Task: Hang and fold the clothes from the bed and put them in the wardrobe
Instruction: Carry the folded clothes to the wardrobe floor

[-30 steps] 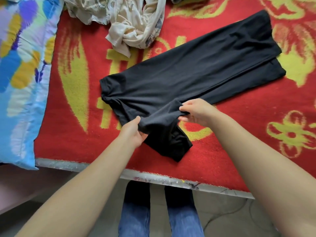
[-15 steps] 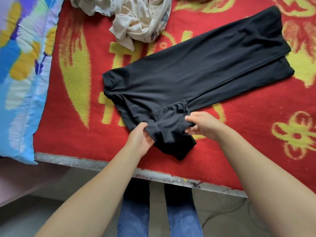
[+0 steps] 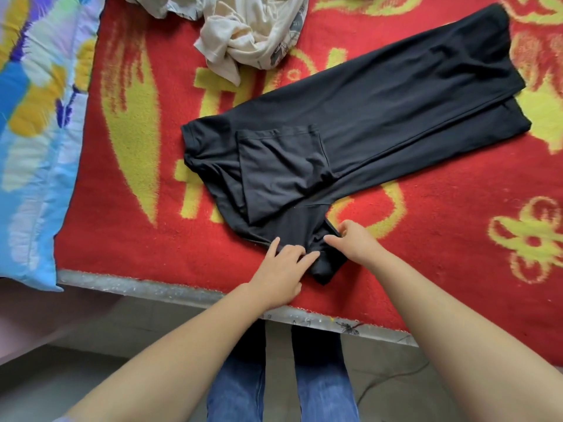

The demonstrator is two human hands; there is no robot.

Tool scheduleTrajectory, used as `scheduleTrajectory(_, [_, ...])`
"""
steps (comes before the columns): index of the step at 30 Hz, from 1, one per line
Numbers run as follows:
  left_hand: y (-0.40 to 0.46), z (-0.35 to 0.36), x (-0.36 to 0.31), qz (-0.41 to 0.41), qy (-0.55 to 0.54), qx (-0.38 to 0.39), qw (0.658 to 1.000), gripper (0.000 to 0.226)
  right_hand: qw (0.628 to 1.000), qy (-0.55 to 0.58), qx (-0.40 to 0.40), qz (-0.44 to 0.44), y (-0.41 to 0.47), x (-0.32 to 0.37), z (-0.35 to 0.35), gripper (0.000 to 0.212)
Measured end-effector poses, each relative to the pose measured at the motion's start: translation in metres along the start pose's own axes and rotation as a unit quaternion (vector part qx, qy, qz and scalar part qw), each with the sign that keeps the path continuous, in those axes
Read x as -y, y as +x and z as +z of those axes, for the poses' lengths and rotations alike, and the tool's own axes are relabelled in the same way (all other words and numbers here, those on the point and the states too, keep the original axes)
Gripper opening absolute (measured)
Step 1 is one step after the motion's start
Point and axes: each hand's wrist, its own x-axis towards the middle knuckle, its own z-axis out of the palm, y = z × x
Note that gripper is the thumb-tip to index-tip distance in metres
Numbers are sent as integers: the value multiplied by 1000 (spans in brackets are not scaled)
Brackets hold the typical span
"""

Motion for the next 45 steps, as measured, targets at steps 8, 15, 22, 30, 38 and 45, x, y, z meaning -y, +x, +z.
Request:
scheduleTrajectory(8, [-16, -5, 6, 137, 25, 11, 990, 24, 987, 103, 120, 25, -18, -16, -14, 16])
scheduleTrajectory(15, [-37, 4, 11, 102, -53, 192, 975, 18, 950, -237, 201, 36, -12, -22, -32, 15])
scheduleTrajectory(22, [23, -60, 73, -292, -383, -290, 827, 10, 963, -133, -194, -129, 35, 53, -80, 27])
scheduleTrajectory(30, [75, -83, 113, -325, -678, -196, 629, 18, 973, 220, -11, -64, 58, 88, -71, 21])
scheduleTrajectory(38, [-9, -70, 58, -53, -381, -182, 905, 30, 945, 284, 126, -102, -4, 16, -61, 25])
scheduleTrajectory(45, [-34, -6, 17, 207, 8, -58, 977, 20, 985, 62, 95, -127, -20, -39, -23, 51])
